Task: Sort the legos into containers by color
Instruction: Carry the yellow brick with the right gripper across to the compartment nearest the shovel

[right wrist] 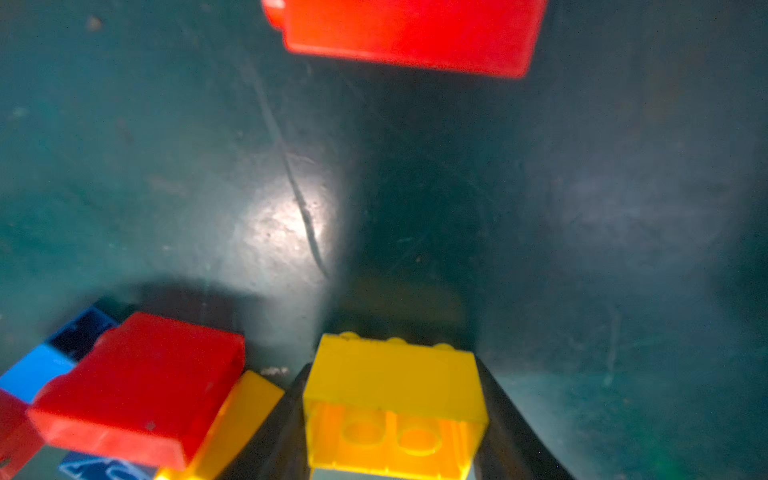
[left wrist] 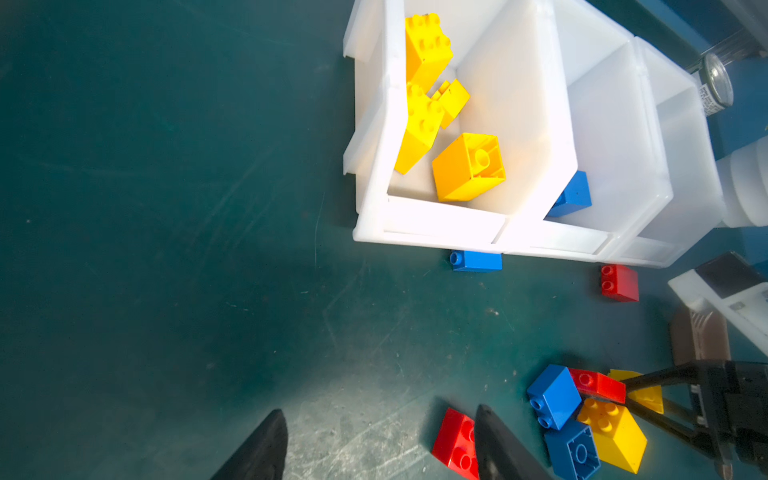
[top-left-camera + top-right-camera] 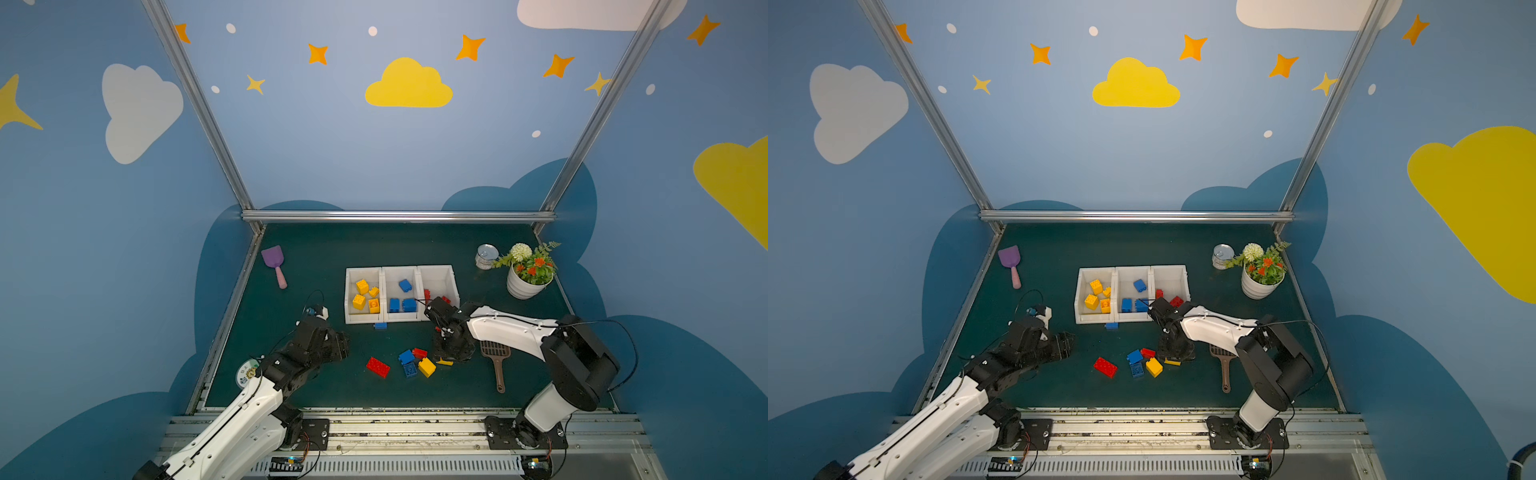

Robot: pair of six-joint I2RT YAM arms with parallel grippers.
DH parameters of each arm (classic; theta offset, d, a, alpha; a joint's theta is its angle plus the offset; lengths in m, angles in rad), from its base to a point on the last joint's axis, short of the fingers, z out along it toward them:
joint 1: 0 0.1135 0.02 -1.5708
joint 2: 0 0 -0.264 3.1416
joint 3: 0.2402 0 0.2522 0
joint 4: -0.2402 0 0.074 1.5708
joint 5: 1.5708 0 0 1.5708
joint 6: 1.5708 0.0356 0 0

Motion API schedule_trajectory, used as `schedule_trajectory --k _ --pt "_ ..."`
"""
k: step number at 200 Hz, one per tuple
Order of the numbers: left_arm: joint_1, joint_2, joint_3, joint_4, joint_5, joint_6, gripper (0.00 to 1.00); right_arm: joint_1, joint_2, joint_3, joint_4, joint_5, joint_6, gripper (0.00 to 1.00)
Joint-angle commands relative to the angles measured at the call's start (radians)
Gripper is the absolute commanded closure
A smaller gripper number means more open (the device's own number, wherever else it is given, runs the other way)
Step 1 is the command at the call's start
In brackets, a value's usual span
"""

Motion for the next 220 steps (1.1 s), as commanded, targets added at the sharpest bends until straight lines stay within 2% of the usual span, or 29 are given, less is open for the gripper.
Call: schedule_trajectory --k 1,51,105,162,220 --pt "-0.002 -0.015 0.000 -0.007 -0.004 -0.005 0.29 0.008 -0.014 0.015 -0.013 0.017 0.012 0.51" --pt "-0.002 -0.011 -0.002 0.006 0.010 -0.011 0.29 0.009 -0.074 0.042 -0.070 0.045 -0.002 0.54" --pt "-0.007 -0.035 -0.006 -0.010 0.011 -0.029 0.29 -0.075 -0.072 0.320 -0.220 0.096 -0.198 0.54" --pt "-0.008 -0.089 -0.014 -0.050 -0.008 -0.046 0.28 -0.091 0.117 0.633 -0.264 0.039 -0.308 0.55" --pt "-0.008 -0.109 -0.030 -0.069 -0.005 -0.063 0.28 -0.031 0.335 0.931 -0.281 -0.033 -0.370 0.55"
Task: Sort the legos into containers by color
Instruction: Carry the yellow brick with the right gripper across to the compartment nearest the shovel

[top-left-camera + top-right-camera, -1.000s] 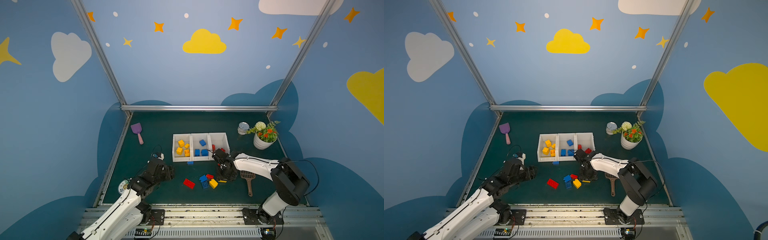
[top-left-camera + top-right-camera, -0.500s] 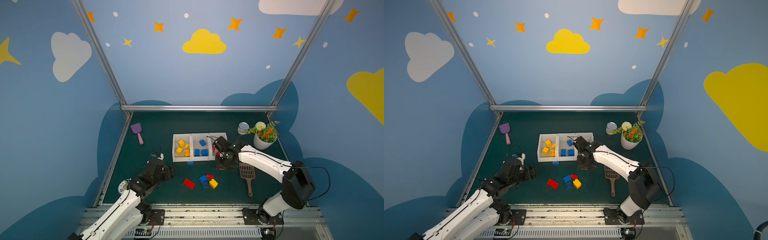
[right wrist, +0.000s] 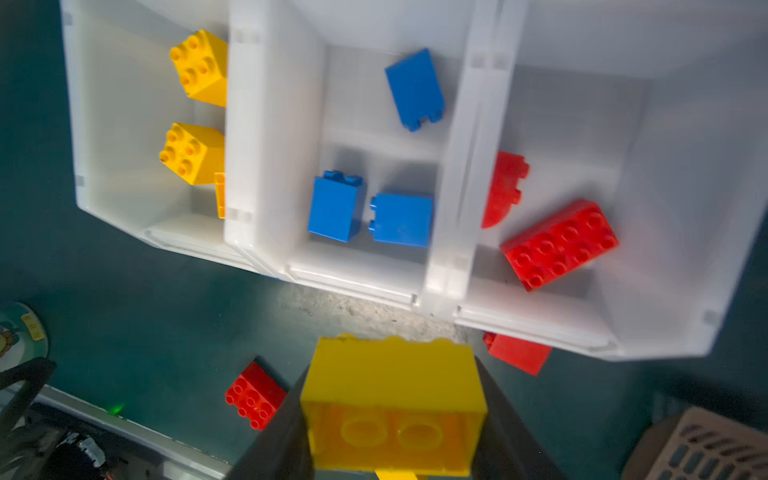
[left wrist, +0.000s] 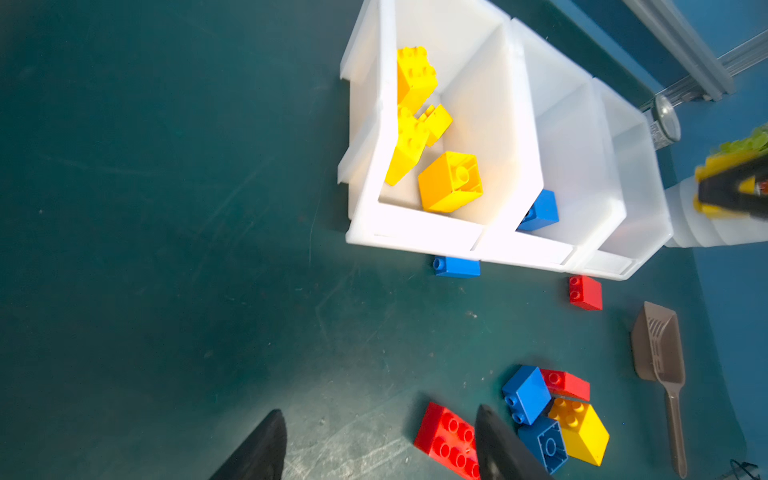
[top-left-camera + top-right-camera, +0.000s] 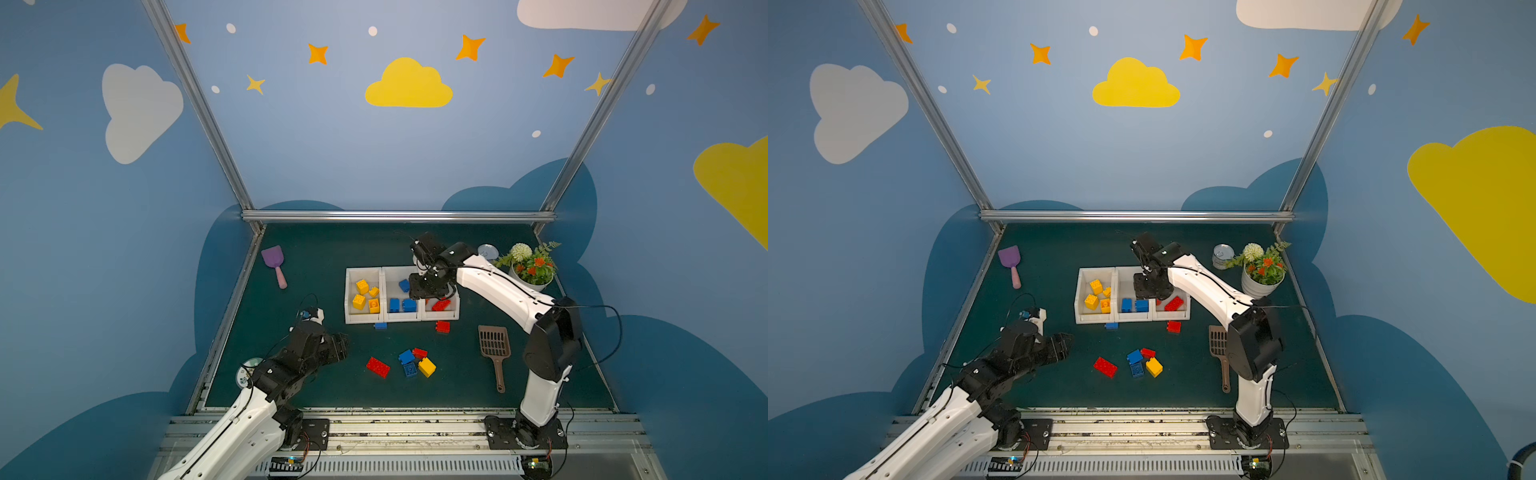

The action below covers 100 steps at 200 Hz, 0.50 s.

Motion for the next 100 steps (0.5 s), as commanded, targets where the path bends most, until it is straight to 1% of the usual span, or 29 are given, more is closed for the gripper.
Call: schedule_trajectory --k 1,58,77,100 --pt "-0.002 -0.006 -0.012 -0.026 -0.005 -0.012 0.28 0.035 0.068 0.120 -0.040 -0.041 -0.047 0.55" --pt "-0.004 -0.024 -0.019 -0.036 -0.004 -0.024 0.28 0.085 0.318 0.457 -0.080 -0.108 -0.082 0.55" --pt "-0.005 -0.036 -0.024 -0.044 -0.004 -0.030 0.28 0.094 0.388 0.533 -0.081 -0.136 -0.086 0.55" --pt "-0.006 -0.058 -0.032 -0.051 -0.004 -0.038 0.28 0.095 0.443 0.583 -0.070 -0.163 -0.093 0.54"
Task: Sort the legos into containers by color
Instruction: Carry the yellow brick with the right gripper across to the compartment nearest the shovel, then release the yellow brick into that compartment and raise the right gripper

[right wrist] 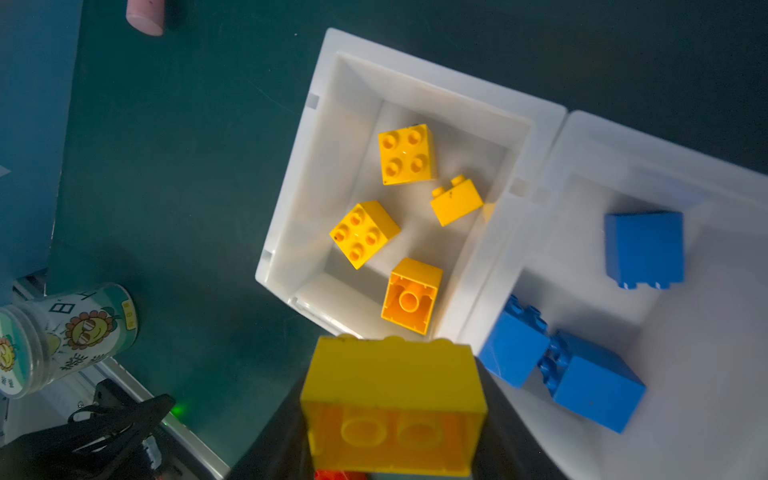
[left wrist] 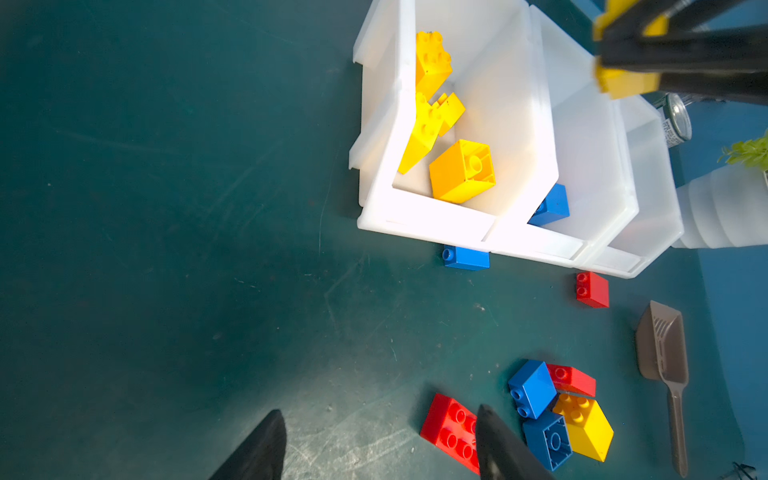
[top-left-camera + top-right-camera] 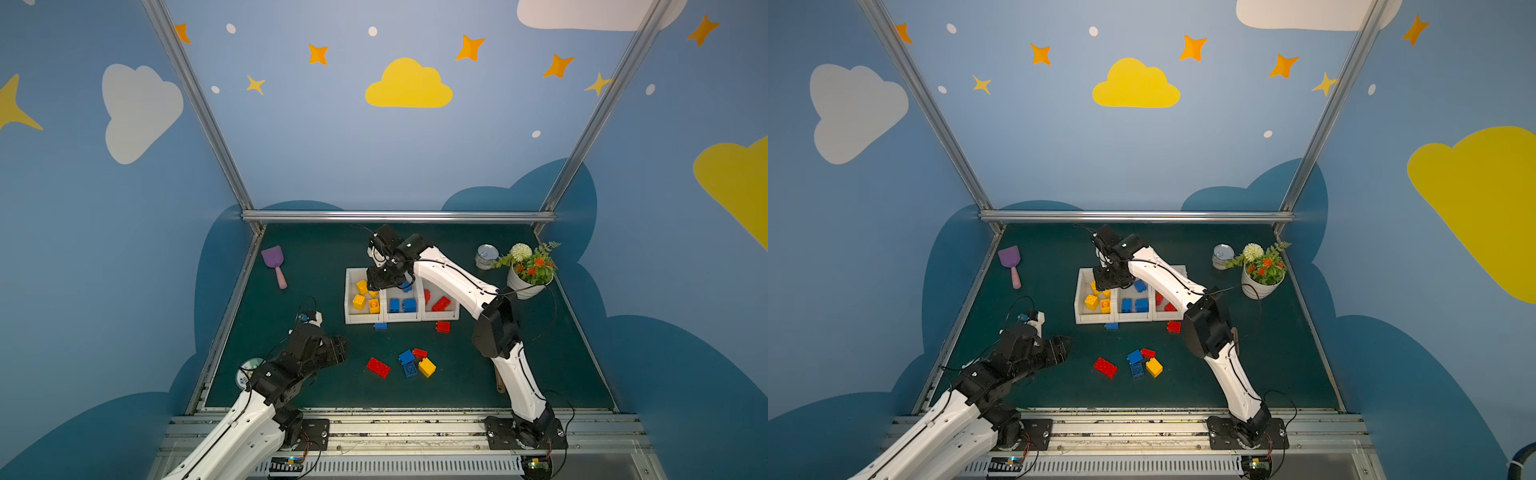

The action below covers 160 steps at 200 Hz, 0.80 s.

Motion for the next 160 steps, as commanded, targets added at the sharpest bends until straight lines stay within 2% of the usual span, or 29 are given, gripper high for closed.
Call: schedule_trajectory --k 1,48,111,160 --pt "-0.005 -0.021 -0.016 -0.026 -0.004 -0.015 0.28 0.001 0.045 0.053 -0.026 -0.044 -0.019 0.54" --pt "-0.006 -0.047 -0.030 -0.037 -0.003 -0.026 0.28 0.000 0.065 0.058 0.027 -0.078 -0.037 0.50" --pt "-0.009 -0.057 -0.031 -0.046 0.001 -0.035 0.28 0.001 0.053 0.057 0.055 -0.083 -0.044 0.33" --pt "-0.012 -0.071 -0.033 -0.054 -0.004 -0.039 0.27 0.000 0.029 0.053 0.043 -0.080 -0.028 0.31"
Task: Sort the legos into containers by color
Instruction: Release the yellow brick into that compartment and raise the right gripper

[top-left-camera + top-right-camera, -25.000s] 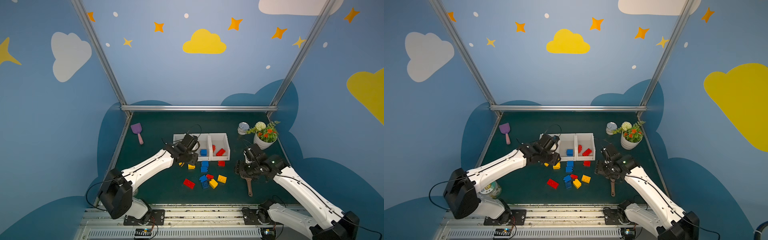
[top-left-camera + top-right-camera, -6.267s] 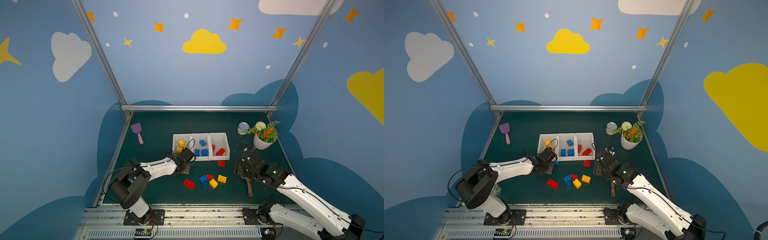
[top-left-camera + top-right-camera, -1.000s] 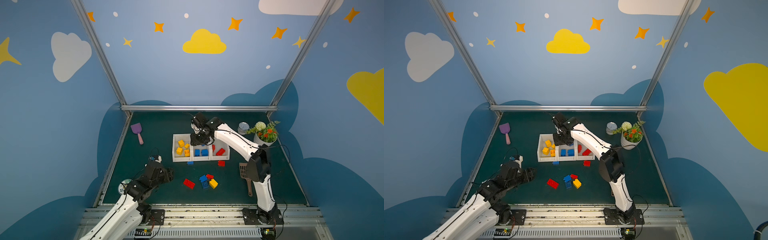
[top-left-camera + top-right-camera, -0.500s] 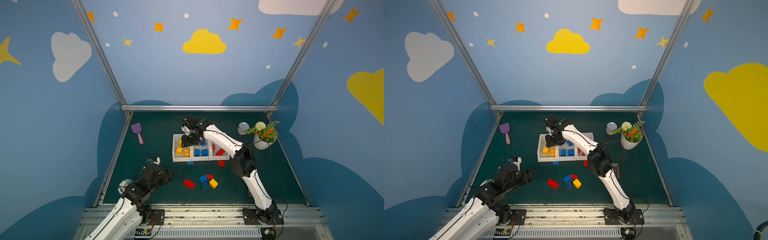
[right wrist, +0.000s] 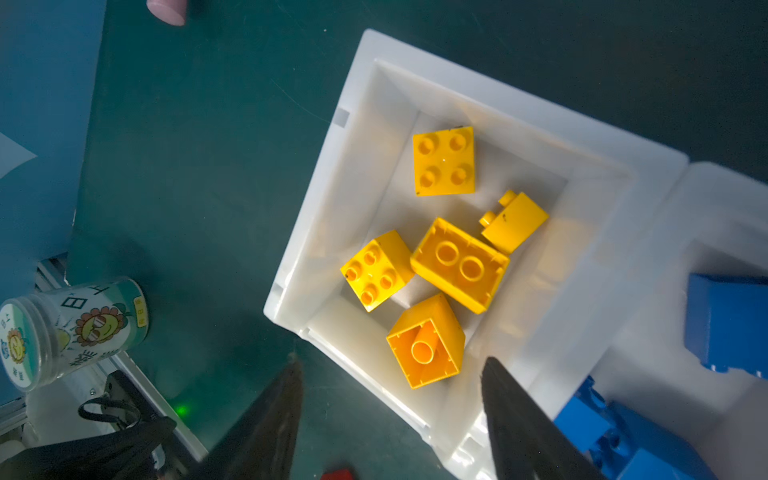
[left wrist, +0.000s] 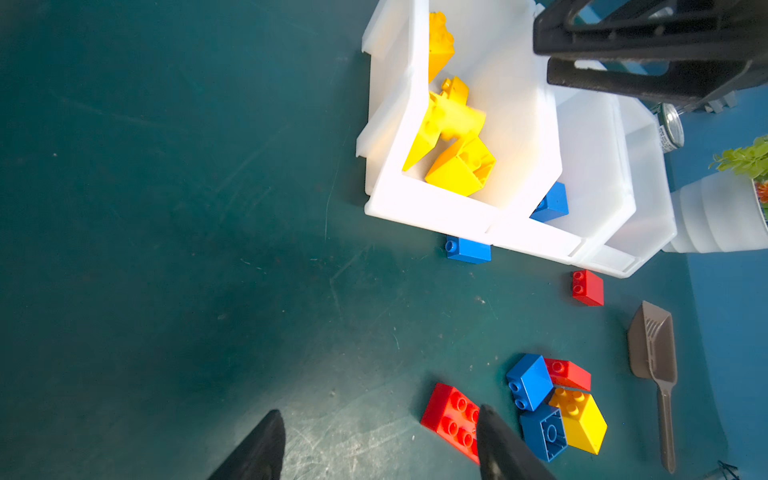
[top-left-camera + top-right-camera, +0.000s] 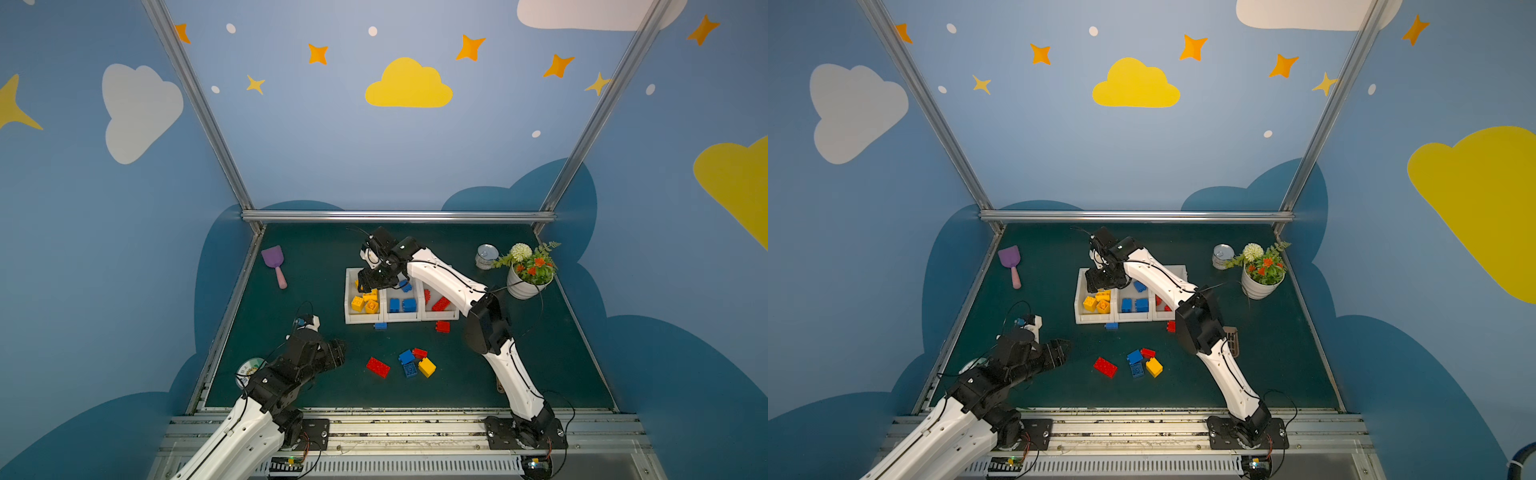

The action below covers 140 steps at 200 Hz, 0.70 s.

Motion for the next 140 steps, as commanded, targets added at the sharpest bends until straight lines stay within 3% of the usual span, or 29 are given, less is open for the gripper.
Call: schedule_trajectory --k 1,105,140 --pt "-0.003 -0.009 -0.009 -0.016 -0.004 -0.005 0.27 0.001 -0.033 0.020 -0.006 -0.009 0.005 0.31" --pt "-0.049 0.092 0.050 -0.013 -0.029 0.055 0.27 -0.020 -0.258 -0.175 -0.068 0.054 0.029 0.31" --pt "-0.106 0.195 0.100 0.008 -0.031 0.092 0.27 -0.050 -0.427 -0.411 -0.058 0.109 0.052 0.30"
